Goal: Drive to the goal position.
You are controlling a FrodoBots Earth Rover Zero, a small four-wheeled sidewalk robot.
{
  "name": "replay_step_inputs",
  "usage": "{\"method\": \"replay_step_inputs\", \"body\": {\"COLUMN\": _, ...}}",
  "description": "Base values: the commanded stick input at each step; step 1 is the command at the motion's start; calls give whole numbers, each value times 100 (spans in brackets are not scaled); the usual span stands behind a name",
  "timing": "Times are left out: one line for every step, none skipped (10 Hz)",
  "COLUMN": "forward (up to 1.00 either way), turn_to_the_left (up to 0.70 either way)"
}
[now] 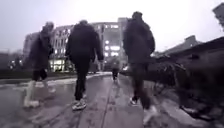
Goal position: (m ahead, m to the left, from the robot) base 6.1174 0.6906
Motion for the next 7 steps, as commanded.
{"method": "replay_step_inputs", "body": {"forward": 100, "turn_to_the_left": 0}}
{"method": "replay_step_inputs", "body": {"forward": 100, "turn_to_the_left": 0}}
{"method": "replay_step_inputs", "body": {"forward": 100, "turn_to_the_left": 0}}
{"method": "replay_step_inputs", "body": {"forward": 100, "turn_to_the_left": 0}}
{"method": "replay_step_inputs", "body": {"forward": 100, "turn_to_the_left": 0}}
{"method": "replay_step_inputs", "body": {"forward": 100, "turn_to_the_left": 0}}
{"method": "replay_step_inputs", "body": {"forward": 100, "turn_to_the_left": 0}}
